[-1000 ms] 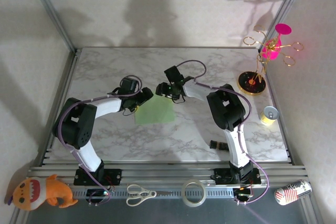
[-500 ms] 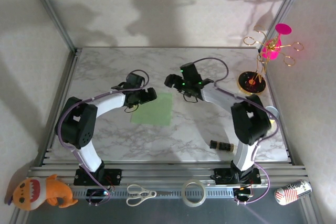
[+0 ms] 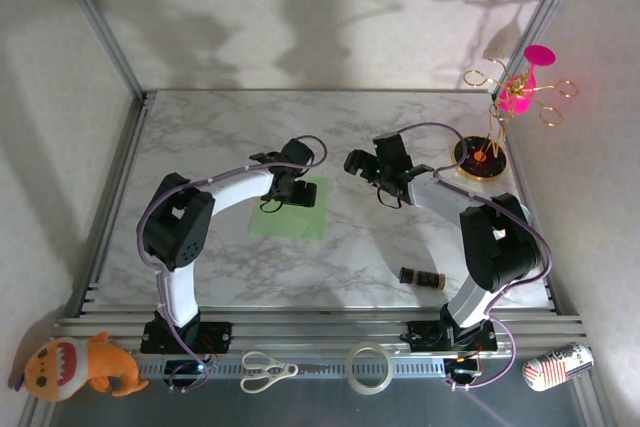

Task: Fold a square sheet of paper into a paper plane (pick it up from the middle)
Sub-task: First fold the square sheet of paper in half at the center of the table.

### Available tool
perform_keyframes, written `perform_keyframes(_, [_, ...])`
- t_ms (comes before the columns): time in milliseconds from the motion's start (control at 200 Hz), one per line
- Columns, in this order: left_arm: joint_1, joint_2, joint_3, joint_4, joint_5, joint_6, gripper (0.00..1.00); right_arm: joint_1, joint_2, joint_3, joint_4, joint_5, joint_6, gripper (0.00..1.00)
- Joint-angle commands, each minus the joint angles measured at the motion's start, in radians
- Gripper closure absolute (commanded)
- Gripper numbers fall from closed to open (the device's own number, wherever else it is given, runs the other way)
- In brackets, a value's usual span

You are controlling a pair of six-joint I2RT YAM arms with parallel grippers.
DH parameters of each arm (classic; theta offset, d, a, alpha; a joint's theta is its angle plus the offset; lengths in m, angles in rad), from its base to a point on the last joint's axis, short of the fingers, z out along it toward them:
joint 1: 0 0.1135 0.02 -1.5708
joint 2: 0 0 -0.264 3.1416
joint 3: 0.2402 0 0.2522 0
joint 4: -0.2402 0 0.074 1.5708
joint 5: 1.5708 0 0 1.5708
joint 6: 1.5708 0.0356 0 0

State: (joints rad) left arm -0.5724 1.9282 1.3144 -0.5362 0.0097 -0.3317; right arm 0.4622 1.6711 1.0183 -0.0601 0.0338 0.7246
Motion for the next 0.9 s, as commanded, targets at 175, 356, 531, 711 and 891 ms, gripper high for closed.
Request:
perform_keyframes(175, [0.0,0.063,0.05,-0.093,-0.012,0.029,0.13,-0.008,-0.005,-0.006,0.014,-0.005,0.002,0.01])
perform_keyframes(356, [0.0,0.083,0.052,-0.081,-0.008,0.008,0.16,-0.008,0.012,0.007,0.007,-0.018,0.003,0.01])
perform_keyframes(531, [0.0,0.095,0.032,-0.071,-0.017,-0.007,0.18,-0.008,0.018,0.011,0.005,-0.02,0.007,0.01])
perform_keyframes(711, [0.0,0.105,0.01,-0.063,-0.025,-0.012,0.19,-0.007,0.023,0.01,0.003,-0.02,0.011,0.01])
perform_keyframes(891, [0.001,0.107,-0.017,-0.046,-0.029,-0.015,0.21,-0.007,0.031,0.013,0.001,-0.024,0.016,0.01])
